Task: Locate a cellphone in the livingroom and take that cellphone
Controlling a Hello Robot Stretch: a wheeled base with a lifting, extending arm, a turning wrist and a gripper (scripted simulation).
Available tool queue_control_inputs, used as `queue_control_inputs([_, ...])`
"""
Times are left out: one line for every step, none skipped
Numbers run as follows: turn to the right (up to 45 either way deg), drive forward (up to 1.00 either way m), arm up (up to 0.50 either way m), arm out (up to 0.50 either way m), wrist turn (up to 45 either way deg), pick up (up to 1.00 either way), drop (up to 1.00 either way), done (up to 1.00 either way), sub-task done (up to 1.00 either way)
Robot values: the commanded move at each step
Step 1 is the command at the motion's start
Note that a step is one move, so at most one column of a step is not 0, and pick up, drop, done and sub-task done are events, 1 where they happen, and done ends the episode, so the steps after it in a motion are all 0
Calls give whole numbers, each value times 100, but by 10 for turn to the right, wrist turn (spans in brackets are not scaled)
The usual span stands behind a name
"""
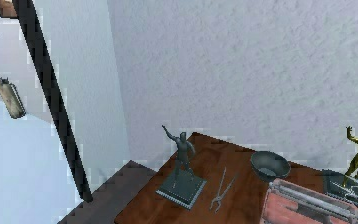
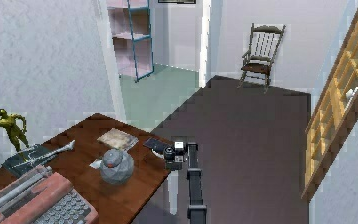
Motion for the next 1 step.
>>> queue_control_inputs([0, 0, 0, 0, 0, 0, 0, 100, 0])
